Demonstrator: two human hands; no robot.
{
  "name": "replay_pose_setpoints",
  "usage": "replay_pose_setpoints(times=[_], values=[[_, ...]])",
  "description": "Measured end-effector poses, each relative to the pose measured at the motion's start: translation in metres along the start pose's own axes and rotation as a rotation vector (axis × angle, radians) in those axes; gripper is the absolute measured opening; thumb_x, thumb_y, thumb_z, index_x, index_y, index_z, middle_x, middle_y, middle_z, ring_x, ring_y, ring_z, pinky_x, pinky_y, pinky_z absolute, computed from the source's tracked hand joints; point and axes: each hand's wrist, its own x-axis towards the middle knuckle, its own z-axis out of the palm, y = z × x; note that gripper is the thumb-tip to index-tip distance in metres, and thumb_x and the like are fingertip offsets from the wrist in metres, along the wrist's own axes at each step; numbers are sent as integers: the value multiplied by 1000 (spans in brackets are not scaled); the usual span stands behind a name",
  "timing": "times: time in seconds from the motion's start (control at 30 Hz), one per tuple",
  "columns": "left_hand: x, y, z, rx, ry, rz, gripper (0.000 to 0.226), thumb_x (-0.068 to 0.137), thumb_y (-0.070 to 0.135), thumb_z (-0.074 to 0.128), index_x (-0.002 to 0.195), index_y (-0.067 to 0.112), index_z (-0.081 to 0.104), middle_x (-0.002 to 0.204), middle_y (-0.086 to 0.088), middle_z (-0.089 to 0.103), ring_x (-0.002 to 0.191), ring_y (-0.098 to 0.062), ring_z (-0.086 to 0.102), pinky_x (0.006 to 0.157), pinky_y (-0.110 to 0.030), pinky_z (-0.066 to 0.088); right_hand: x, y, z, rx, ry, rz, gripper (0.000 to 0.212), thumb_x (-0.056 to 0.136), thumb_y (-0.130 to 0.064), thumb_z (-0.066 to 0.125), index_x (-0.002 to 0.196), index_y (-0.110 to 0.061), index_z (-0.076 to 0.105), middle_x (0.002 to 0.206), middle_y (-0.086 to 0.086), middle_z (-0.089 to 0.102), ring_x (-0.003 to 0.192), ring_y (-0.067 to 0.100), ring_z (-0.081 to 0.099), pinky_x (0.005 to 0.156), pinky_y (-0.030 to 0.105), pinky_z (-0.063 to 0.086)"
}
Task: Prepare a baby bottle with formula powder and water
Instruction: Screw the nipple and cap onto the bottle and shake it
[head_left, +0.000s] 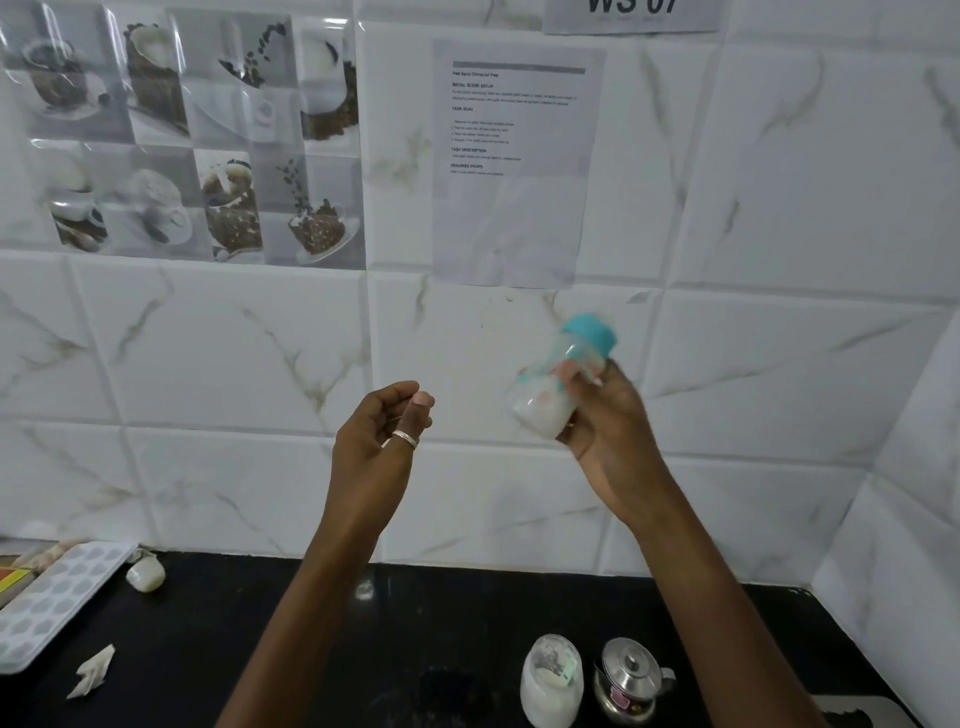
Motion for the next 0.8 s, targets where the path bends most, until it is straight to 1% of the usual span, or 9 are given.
replay_pose_setpoints(times=[0.07, 0.1, 0.23, 0.33, 0.4, 0.53, 0.6, 0.7, 0.8], values=[[-1, -1, -1, 3, 2, 1, 47, 81, 60, 63, 119, 31, 67, 106, 12, 77, 107, -10, 71, 104, -43, 54, 4, -3, 0, 141, 77, -68, 61, 89, -32, 71, 140, -9, 47, 122, 14, 64, 123, 36, 62, 96, 54, 56], [-1, -1, -1, 4, 2, 2, 48, 81, 60, 63, 119, 31, 67, 107, 12, 76, 107, -10, 71, 104, -44, 54, 5, -3, 0, 114, 87, -77, 62, 88, -33, 73, 140, -11, 46, 123, 15, 63, 123, 36, 63, 99, 57, 54], [-2, 0, -1, 9, 3, 4, 45, 85, 57, 62, 120, 30, 67, 105, 13, 77, 105, -9, 72, 104, -43, 55, -2, 0, 4, -107, -38, 13, 92, 64, -53, 90, 139, -17, 49, 126, 12, 63, 119, 33, 66, 90, 46, 59], [-2, 0, -2, 10, -4, 8, 38, 90, 52, 64, 120, 29, 67, 107, 11, 76, 104, -8, 72, 104, -43, 54, 3, -7, -1, 133, 52, -68, 63, 87, -35, 74, 138, -8, 49, 116, 11, 68, 122, 38, 63, 90, 50, 59], [-2, 0, -4, 5, 2, 9, 41, 88, 54, 63, 120, 29, 67, 107, 11, 76, 104, -8, 72, 104, -42, 54, 6, -6, 0, 173, 109, -107, 49, 94, -30, 68, 134, -10, 49, 116, 12, 68, 124, 40, 62, 93, 53, 57], [-1, 4, -2, 4, 4, 9, 48, 83, 58, 62, 121, 29, 67, 105, 13, 77, 103, -8, 72, 103, -43, 55, 0, 4, 6, -181, -64, 51, 86, 62, -55, 90, 130, -17, 54, 117, 8, 69, 116, 33, 68, 93, 50, 58], [-2, 5, -2, 0, -4, 9, 49, 82, 58, 62, 121, 28, 67, 106, 12, 77, 103, -8, 72, 103, -43, 55, 1, 1, 3, -117, -55, 14, 83, 65, -52, 89, 132, -16, 54, 119, 9, 67, 120, 35, 65, 94, 51, 57], [-1, 5, -3, -2, -4, 11, 49, 82, 59, 62, 121, 29, 66, 106, 12, 76, 103, -7, 72, 104, -43, 54, 8, -3, 0, 124, 87, -67, 62, 88, -35, 73, 138, -9, 48, 120, 14, 64, 123, 37, 63, 101, 61, 50], [0, 4, -3, 5, 4, 7, 48, 82, 60, 62, 120, 30, 66, 105, 13, 77, 103, -7, 72, 104, -44, 54, 3, 4, 4, -96, 10, 24, 79, 72, -51, 85, 132, -13, 50, 120, 20, 65, 118, 38, 65, 99, 57, 54]])
